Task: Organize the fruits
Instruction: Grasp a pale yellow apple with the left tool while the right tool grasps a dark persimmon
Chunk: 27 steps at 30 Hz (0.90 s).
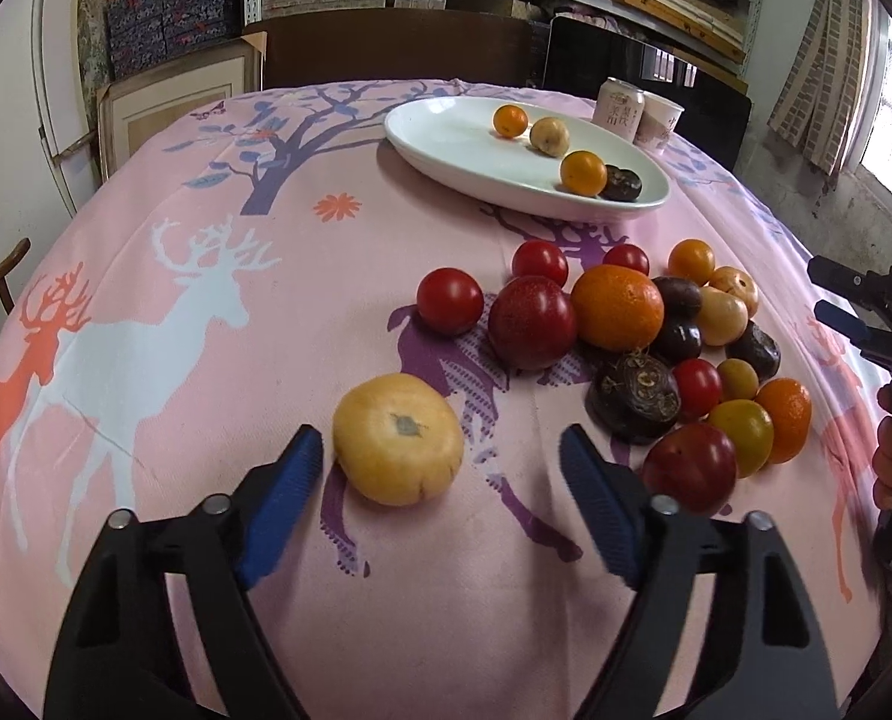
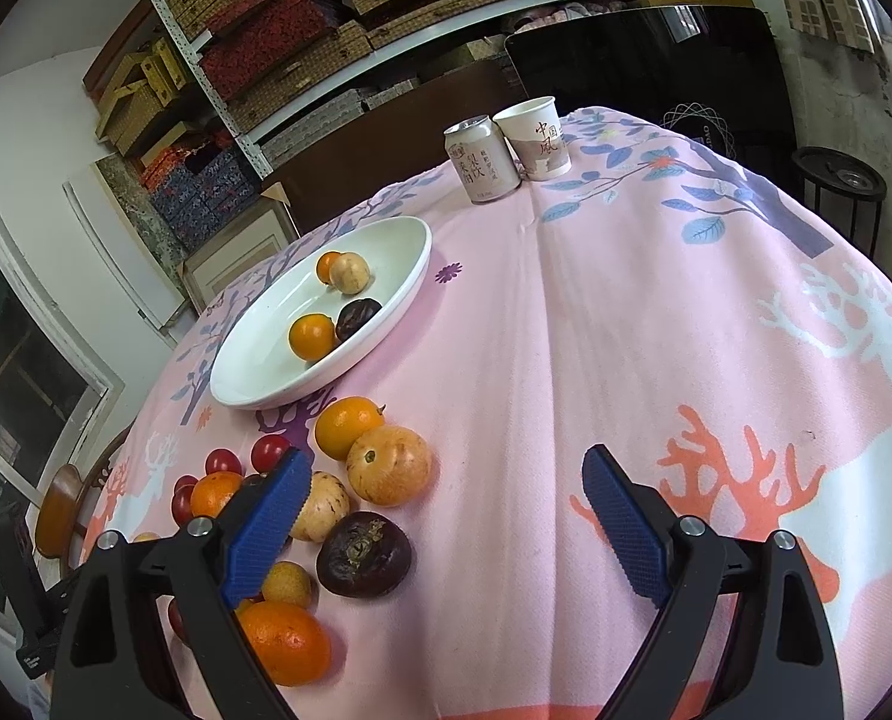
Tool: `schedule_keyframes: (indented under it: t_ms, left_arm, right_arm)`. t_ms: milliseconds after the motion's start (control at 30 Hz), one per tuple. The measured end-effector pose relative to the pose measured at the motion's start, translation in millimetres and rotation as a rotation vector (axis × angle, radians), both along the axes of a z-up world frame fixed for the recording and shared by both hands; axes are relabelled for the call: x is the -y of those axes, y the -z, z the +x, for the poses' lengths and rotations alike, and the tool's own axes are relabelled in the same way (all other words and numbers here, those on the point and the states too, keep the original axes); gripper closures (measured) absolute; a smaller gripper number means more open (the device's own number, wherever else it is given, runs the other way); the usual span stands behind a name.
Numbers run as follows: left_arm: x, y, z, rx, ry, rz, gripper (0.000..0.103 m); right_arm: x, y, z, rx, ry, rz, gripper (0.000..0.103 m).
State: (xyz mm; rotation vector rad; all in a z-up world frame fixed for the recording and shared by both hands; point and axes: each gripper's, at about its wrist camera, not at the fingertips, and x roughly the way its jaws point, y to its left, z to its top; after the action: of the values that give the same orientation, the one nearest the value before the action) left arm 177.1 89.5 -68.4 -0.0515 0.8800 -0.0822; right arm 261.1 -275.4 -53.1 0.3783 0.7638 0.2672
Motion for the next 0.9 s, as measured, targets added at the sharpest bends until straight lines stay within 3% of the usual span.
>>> schedule_keyframes:
  t_ms: [200, 367, 500, 567, 667, 733, 900]
  left_arm:
    - [-6.6, 3.4, 5.0, -0.020, -0.015, -0.031, 0.032]
    - [-15.1, 6.0, 8.9, -0.028, -0.046, -0.054, 0.051]
    - [-15.3, 6.5, 10.0, -0.026, -0.054, -0.047, 0.053]
    - [-13.4, 6.7, 10.5, -0.026, -0.054, -0.035, 0.053]
    - [-13.4, 6.5, 10.2, -0.026, -0.054, -0.036, 0.053]
    - [-12.8, 6.6, 10.4, -0.026, -0.054, -0.034, 0.053]
    - [-12.1, 6.5, 10.7, -0.027, -0.054, -0.031, 0.053]
  right_arm:
    - [-2.3, 0.3, -0.8, 0.002, -0.009, -0.006, 0.010]
    - [-7.1, 1.3, -1.7, 0.000, -0.030, -0.030, 0.010]
    - [-16.3, 3.0, -1.7, -0.006, -0.070, -0.073, 0.010]
    - [-21.8, 4.8, -1.9, -0.015, -0.095, -0.091, 0.014]
    - [-30.6, 9.3, -1.0, -0.045, -0.154, -0.097, 0.030]
    - [-36.8, 13.2, -0.1, -0.069, -0.193, -0.108, 0.046]
    - [-56.3, 14.6, -8.6, -0.049, -0.248, -0.210, 0.048]
